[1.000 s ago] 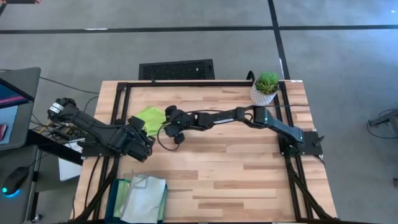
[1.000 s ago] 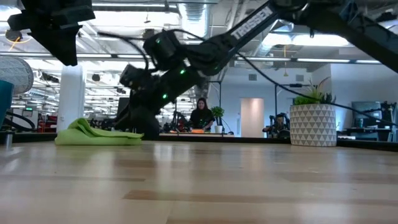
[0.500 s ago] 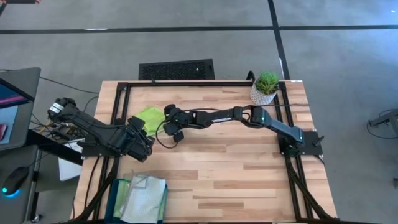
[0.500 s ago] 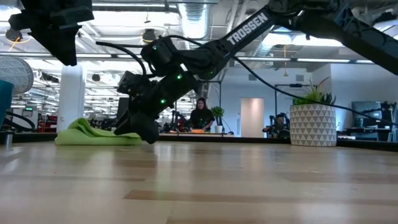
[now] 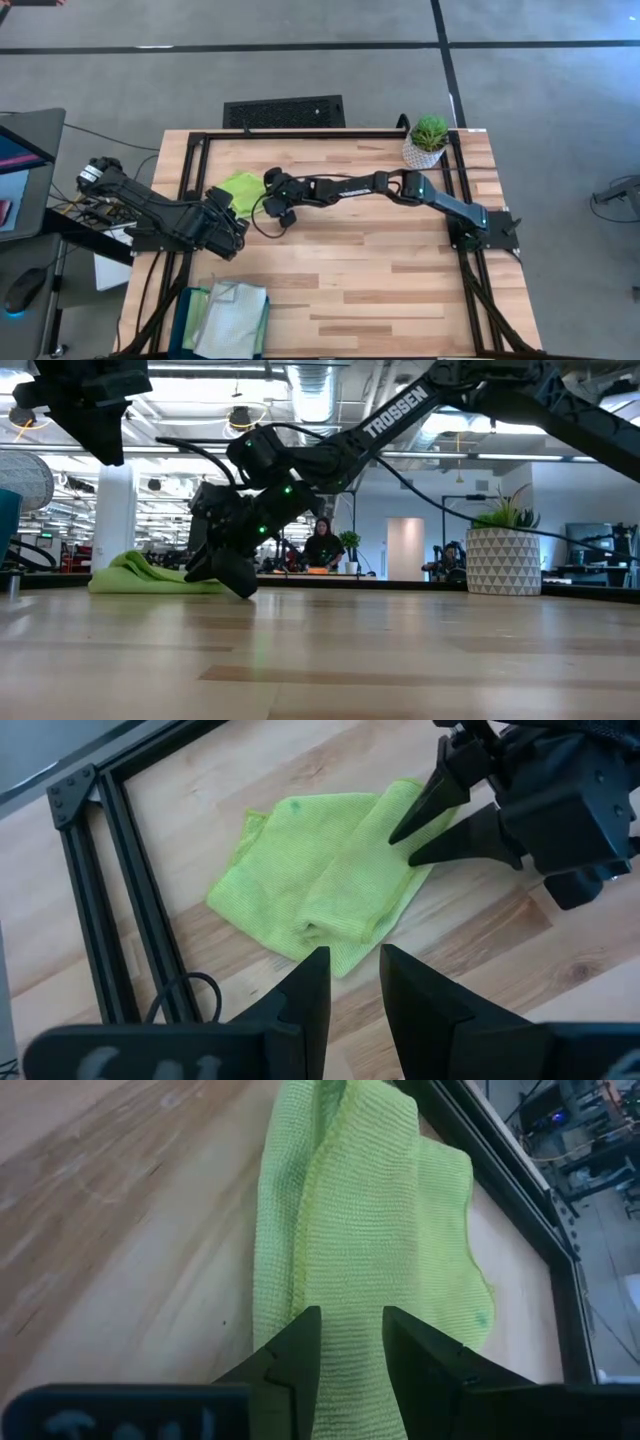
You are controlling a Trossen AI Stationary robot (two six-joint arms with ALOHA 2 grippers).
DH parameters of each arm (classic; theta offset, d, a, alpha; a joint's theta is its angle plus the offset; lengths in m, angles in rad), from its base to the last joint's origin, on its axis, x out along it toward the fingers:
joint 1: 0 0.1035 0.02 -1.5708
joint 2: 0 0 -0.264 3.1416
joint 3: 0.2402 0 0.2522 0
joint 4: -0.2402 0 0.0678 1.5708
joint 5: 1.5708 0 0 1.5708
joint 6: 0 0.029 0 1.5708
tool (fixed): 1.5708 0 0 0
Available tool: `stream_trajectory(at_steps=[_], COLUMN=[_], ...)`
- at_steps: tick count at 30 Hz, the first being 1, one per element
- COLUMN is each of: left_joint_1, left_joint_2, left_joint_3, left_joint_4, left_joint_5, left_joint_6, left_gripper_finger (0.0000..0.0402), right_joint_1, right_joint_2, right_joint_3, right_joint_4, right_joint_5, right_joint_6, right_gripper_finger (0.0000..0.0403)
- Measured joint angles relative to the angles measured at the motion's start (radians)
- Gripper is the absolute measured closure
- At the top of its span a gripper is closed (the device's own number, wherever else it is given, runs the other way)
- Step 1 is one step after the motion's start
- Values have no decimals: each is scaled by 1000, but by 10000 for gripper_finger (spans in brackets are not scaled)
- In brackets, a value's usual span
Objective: Fold microfiber towels
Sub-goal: Fold the green microfiber cloth
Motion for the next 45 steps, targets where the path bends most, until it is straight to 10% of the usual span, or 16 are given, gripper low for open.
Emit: stream_trajectory(at_steps=[45], left_joint_1=[0], left_joint_2=[0], left_joint_3=[0], left_joint_4=[3], left_joint_5=[-1], left_joint_6=[-2], left_gripper_finger=[319], right_joint_1=[4], right_joint_2=[-40], right_joint_3=[-4], right_joint_4=[-50], right_joint_5=[3], right_joint_6=[-9], right_gripper_finger=[283])
